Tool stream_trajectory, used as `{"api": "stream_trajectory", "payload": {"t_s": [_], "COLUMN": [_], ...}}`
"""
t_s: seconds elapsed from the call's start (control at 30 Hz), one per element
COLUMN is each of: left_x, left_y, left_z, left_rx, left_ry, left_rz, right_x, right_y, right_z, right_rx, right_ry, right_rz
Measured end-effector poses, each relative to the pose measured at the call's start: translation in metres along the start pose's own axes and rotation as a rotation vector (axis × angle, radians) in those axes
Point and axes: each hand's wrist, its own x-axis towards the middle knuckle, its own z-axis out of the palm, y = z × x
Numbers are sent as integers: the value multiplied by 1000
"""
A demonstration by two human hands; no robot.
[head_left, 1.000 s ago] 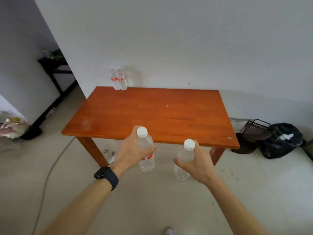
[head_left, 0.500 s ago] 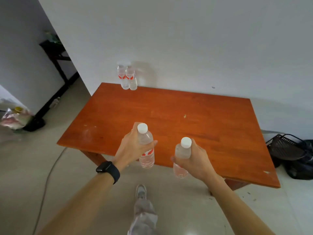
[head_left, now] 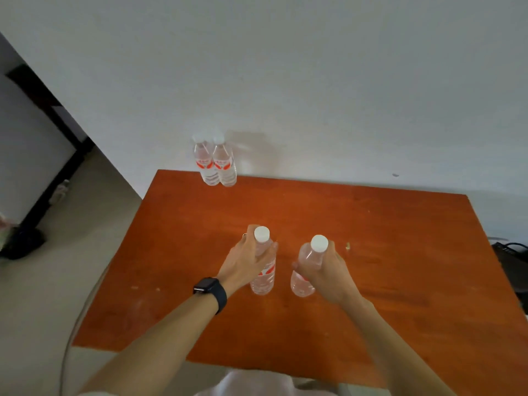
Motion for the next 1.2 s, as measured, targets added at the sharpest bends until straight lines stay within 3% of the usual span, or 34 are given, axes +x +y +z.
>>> {"api": "stream_trajectory", "payload": {"t_s": [0.13,0.33,0.47,0.6,0.77,1.07,1.2], "left_x": [50,134,187,236,279,300,302], "left_y": [-6,-7,-6,-5,-4,-27,-32], "left_z": [-21,-62,-98,-128,-150,-164,-160], "left_rx": [-9,159,255,563,702,653,596], "left_ry": [-82,-94,18,199,234,171,168], "left_rz": [19,106,118,224,222,99,125], "right_x": [47,124,181,234,286,327,327], "right_y": [-11,-33,-44,-65,-97,-110,-84], "right_z": [7,12,12,13,14,38,52], "right_rx": [98,185,221,205,215,151,144], "right_ry": [32,72,80,111,148,194,146], "right_rz": [29,63,53,-35,-113,-227,-116]}}
